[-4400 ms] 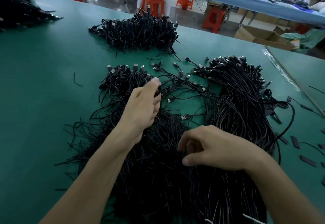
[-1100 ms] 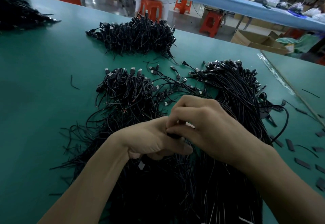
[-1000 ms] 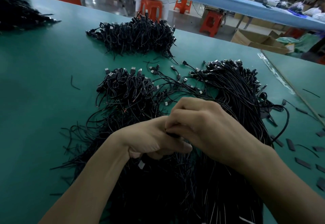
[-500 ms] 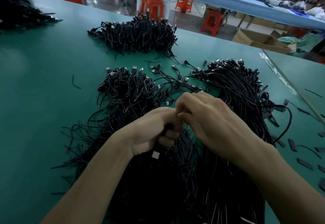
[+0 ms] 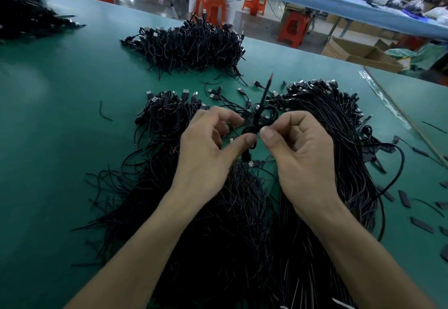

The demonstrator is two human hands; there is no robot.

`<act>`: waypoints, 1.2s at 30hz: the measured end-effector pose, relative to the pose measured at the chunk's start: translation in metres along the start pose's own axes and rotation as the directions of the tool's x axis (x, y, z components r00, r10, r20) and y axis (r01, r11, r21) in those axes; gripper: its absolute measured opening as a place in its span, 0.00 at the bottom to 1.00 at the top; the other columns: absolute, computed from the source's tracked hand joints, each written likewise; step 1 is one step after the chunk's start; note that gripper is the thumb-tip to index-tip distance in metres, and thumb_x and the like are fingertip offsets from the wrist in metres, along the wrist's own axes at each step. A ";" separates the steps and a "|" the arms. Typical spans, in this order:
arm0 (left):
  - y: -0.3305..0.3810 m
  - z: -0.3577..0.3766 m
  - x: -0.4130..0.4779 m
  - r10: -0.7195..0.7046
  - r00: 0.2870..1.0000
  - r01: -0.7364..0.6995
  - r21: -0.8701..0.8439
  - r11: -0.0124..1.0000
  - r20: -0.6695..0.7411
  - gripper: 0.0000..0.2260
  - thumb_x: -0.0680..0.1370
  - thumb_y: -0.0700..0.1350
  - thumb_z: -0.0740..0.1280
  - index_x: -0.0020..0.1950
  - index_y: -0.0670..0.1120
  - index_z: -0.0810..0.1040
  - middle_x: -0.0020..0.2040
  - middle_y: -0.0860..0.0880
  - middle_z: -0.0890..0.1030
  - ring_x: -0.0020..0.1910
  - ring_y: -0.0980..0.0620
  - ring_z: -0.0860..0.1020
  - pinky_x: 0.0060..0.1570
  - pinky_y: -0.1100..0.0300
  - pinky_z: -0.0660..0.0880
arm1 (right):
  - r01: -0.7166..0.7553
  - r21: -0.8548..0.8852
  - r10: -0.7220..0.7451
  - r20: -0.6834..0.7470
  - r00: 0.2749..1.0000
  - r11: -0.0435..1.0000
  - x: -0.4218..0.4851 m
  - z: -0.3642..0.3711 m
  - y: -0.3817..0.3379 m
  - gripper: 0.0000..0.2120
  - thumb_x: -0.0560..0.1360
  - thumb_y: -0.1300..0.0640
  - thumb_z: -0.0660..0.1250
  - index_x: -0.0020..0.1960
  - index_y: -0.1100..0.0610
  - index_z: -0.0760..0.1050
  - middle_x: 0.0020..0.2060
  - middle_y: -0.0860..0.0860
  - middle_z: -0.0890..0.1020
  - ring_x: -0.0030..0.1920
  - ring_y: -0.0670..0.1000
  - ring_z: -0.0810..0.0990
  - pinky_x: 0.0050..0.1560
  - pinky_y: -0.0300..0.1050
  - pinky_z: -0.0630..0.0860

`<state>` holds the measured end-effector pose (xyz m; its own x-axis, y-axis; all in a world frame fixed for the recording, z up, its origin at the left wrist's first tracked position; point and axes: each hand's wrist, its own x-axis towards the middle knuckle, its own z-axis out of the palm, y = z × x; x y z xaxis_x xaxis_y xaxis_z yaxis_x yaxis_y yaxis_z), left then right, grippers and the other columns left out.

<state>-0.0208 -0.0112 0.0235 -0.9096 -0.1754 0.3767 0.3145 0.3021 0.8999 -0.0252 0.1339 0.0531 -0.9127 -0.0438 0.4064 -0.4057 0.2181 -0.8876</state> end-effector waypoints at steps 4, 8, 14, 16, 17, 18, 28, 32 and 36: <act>0.003 0.000 -0.002 0.000 0.999 0.005 -0.126 0.992 0.044 0.05 0.77 0.52 0.72 0.50 0.57 0.78 0.34 0.53 0.83 0.31 0.57 0.81 0.32 0.64 0.77 | -0.131 0.328 0.116 0.066 0.991 0.936 -0.001 0.004 -0.001 0.10 0.77 0.68 0.67 0.46 0.54 0.73 0.36 0.43 0.80 0.38 0.42 0.78 0.41 0.35 0.75; 0.007 0.000 -0.001 -0.031 0.993 0.067 -0.326 0.943 0.114 0.06 0.79 0.43 0.71 0.50 0.55 0.79 0.40 0.52 0.85 0.39 0.57 0.84 0.40 0.65 0.78 | -0.246 0.459 0.179 0.185 0.966 0.853 0.004 -0.001 -0.007 0.06 0.73 0.62 0.71 0.45 0.54 0.75 0.35 0.46 0.81 0.37 0.44 0.77 0.39 0.36 0.75; 0.012 0.002 0.000 -0.208 0.947 0.316 -0.585 0.747 0.246 0.12 0.76 0.43 0.61 0.44 0.50 0.84 0.41 0.46 0.86 0.42 0.47 0.84 0.44 0.57 0.81 | -0.270 0.310 0.212 0.208 0.955 0.912 0.008 -0.008 -0.005 0.09 0.73 0.67 0.70 0.42 0.54 0.75 0.32 0.46 0.81 0.33 0.41 0.78 0.34 0.31 0.72; 0.012 0.002 0.001 -0.241 0.935 0.353 -0.647 0.676 0.258 0.13 0.78 0.47 0.60 0.46 0.47 0.84 0.40 0.46 0.85 0.41 0.48 0.83 0.43 0.56 0.81 | -0.230 0.244 0.182 0.204 0.962 0.942 0.007 -0.007 -0.004 0.10 0.75 0.70 0.68 0.43 0.56 0.75 0.31 0.45 0.82 0.32 0.40 0.80 0.34 0.29 0.73; 0.013 0.001 0.002 -0.248 0.934 0.356 -0.671 0.651 0.256 0.12 0.79 0.50 0.62 0.47 0.46 0.83 0.40 0.47 0.85 0.40 0.50 0.83 0.42 0.56 0.81 | -0.204 0.202 0.162 0.206 0.965 0.958 0.006 -0.006 -0.003 0.11 0.75 0.71 0.68 0.43 0.56 0.75 0.31 0.45 0.82 0.32 0.40 0.80 0.36 0.30 0.75; 0.014 0.001 0.002 -0.252 0.935 0.355 -0.691 0.629 0.251 0.12 0.78 0.51 0.65 0.48 0.45 0.82 0.39 0.49 0.84 0.39 0.51 0.83 0.42 0.58 0.81 | -0.175 0.162 0.140 0.207 0.968 0.971 0.005 -0.005 -0.003 0.11 0.75 0.71 0.68 0.44 0.56 0.75 0.31 0.45 0.83 0.34 0.40 0.81 0.38 0.31 0.76; 0.007 -0.002 0.001 0.035 0.981 0.083 -0.569 0.818 0.193 0.19 0.69 0.27 0.70 0.53 0.46 0.78 0.45 0.50 0.87 0.48 0.52 0.85 0.45 0.63 0.80 | -0.391 0.338 0.344 0.192 0.919 0.856 0.005 -0.008 -0.001 0.06 0.67 0.59 0.73 0.41 0.53 0.77 0.31 0.48 0.80 0.32 0.43 0.77 0.32 0.34 0.73; 0.003 0.001 -0.004 0.141 0.977 -0.097 -0.253 0.962 0.159 0.20 0.73 0.24 0.63 0.48 0.49 0.81 0.42 0.55 0.86 0.36 0.32 0.81 0.32 0.43 0.77 | -0.377 0.336 0.376 0.073 0.924 0.863 0.010 -0.012 0.003 0.08 0.73 0.64 0.72 0.42 0.53 0.76 0.34 0.49 0.80 0.36 0.46 0.77 0.39 0.38 0.76; 0.004 0.007 -0.009 0.074 0.965 -0.039 -0.143 0.989 0.250 0.08 0.76 0.45 0.66 0.50 0.48 0.84 0.43 0.53 0.86 0.42 0.51 0.83 0.40 0.53 0.79 | -0.204 0.236 0.209 0.002 0.978 0.950 0.011 -0.012 -0.002 0.10 0.76 0.66 0.70 0.43 0.53 0.75 0.32 0.45 0.79 0.34 0.42 0.77 0.38 0.35 0.75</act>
<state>-0.0136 -0.0017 0.0220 -0.9227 0.0871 0.3757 0.3854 0.1718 0.9066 -0.0338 0.1444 0.0622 -0.9774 0.0006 0.2113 -0.2112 -0.0143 -0.9773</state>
